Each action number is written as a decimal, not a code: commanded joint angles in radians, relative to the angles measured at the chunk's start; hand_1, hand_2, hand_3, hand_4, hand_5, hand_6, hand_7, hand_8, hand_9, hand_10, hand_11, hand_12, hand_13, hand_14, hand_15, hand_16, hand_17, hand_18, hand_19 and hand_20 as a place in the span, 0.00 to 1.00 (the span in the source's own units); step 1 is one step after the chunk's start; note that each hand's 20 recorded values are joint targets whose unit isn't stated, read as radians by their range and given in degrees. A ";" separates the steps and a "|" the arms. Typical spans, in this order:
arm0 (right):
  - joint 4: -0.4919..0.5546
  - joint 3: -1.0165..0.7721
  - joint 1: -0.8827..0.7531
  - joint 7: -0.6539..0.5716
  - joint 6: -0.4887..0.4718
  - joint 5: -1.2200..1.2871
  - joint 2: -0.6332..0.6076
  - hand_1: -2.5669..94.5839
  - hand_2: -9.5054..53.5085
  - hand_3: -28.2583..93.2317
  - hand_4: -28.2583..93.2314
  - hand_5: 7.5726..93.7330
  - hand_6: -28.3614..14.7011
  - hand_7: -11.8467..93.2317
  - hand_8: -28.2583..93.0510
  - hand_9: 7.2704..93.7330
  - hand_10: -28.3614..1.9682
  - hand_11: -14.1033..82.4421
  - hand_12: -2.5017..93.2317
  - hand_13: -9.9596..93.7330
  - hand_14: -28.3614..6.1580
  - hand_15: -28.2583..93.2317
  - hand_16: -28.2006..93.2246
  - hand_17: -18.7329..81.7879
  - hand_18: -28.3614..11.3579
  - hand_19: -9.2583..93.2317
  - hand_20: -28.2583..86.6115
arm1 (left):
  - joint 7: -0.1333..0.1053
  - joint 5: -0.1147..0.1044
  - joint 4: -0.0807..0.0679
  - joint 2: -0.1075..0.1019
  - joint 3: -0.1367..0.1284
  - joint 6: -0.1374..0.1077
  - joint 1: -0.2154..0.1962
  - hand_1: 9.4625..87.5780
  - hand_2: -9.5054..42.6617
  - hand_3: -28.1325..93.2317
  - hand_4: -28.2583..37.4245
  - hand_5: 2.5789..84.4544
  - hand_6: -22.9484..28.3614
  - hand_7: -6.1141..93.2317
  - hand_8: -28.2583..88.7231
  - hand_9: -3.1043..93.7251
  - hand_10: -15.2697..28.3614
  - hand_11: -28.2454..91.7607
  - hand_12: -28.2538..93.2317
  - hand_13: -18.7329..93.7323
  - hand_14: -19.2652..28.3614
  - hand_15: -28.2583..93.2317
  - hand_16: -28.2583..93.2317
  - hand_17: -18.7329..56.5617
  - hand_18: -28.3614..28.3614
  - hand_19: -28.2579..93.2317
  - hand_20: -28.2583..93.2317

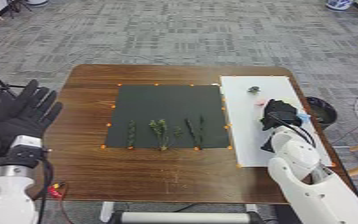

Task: Arrange flowers

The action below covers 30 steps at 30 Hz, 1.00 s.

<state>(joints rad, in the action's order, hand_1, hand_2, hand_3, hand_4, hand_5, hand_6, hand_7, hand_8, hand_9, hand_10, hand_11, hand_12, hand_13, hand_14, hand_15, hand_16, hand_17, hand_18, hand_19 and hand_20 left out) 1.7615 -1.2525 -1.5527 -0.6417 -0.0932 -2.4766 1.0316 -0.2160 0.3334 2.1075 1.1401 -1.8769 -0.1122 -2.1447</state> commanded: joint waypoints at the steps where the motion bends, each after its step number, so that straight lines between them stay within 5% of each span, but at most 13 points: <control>1: 0.103 0.053 0.036 0.083 0.134 -0.017 -0.005 0.66 0.00 0.79 0.00 0.77 0.67 0.46 0.29 0.88 0.68 0.27 0.49 0.75 0.56 0.82 0.56 0.50 0.15 0.84 0.63 | -0.017 -0.023 0.008 0.028 -0.078 -0.001 -0.056 0.17 0.53 0.77 0.00 0.44 0.63 0.15 0.17 0.34 0.74 0.38 0.30 0.36 0.75 0.40 0.20 0.10 0.76 0.53 0.29; 6: 0.148 0.139 0.165 0.116 0.102 0.180 0.086 0.65 0.00 0.80 0.00 0.77 0.67 0.46 0.30 0.88 0.67 0.27 0.49 0.75 0.57 0.81 0.58 0.50 0.16 0.84 0.62 | -0.032 -0.054 0.016 0.033 -0.104 -0.014 -0.088 0.20 0.54 0.72 0.00 0.44 0.63 0.14 0.17 0.34 0.74 0.38 0.30 0.36 0.75 0.40 0.20 0.10 0.76 0.53 0.29; 10: 0.103 0.229 0.282 0.208 0.042 0.270 0.168 0.65 0.00 0.80 0.01 0.75 0.67 0.48 0.30 0.86 0.67 0.27 0.49 0.74 0.58 0.80 0.59 0.49 0.17 0.83 0.62 | -0.038 -0.078 0.013 0.032 -0.096 -0.010 -0.096 0.31 0.57 0.56 0.00 0.44 0.63 0.14 0.17 0.34 0.75 0.37 0.30 0.36 0.75 0.40 0.21 0.10 0.76 0.53 0.29; 14: 0.041 0.354 0.386 0.197 0.001 0.356 0.240 0.65 0.00 0.80 0.01 0.75 0.67 0.48 0.30 0.86 0.68 0.27 0.49 0.74 0.58 0.80 0.59 0.49 0.18 0.83 0.62 | -0.038 -0.074 0.013 0.033 -0.090 -0.005 -0.096 0.35 0.58 0.50 0.00 0.44 0.64 0.14 0.18 0.34 0.75 0.37 0.30 0.36 0.76 0.40 0.21 0.10 0.76 0.53 0.29; 24: -0.074 0.542 0.446 0.286 -0.054 0.234 0.357 0.64 0.00 0.80 0.01 0.74 0.67 0.49 0.29 0.86 0.67 0.27 0.49 0.74 0.58 0.80 0.59 0.49 0.17 0.83 0.62 | -0.034 -0.050 0.000 0.005 -0.062 0.011 -0.070 0.33 0.57 0.53 0.00 0.44 0.64 0.14 0.18 0.34 0.75 0.37 0.30 0.36 0.75 0.40 0.21 0.10 0.76 0.53 0.29; 25: -0.126 0.531 0.453 0.288 -0.071 0.232 0.401 0.64 0.00 0.80 0.01 0.74 0.67 0.49 0.29 0.86 0.67 0.27 0.49 0.74 0.58 0.80 0.59 0.49 0.17 0.83 0.62 | -0.024 -0.046 -0.026 -0.005 -0.048 0.007 -0.031 0.32 0.57 0.54 0.00 0.44 0.64 0.14 0.18 0.35 0.75 0.37 0.30 0.36 0.76 0.40 0.21 0.10 0.76 0.53 0.29; 30: -0.180 0.563 0.435 0.254 -0.094 0.203 0.464 0.64 0.00 0.80 0.01 0.74 0.67 0.49 0.28 0.86 0.68 0.27 0.48 0.74 0.58 0.79 0.59 0.49 0.17 0.83 0.62 | -0.021 -0.047 -0.032 -0.024 -0.013 0.031 -0.003 0.29 0.56 0.59 0.00 0.44 0.63 0.14 0.17 0.35 0.75 0.37 0.30 0.36 0.75 0.40 0.21 0.10 0.76 0.53 0.29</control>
<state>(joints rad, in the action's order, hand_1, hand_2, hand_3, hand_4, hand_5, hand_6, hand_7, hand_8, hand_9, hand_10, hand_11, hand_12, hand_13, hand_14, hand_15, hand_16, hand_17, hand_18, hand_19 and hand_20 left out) 1.6735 -0.7227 -1.0972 -0.3672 -0.1555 -2.2536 1.3824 -0.2473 0.2753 2.1011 1.1466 -1.9331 -0.1126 -2.2027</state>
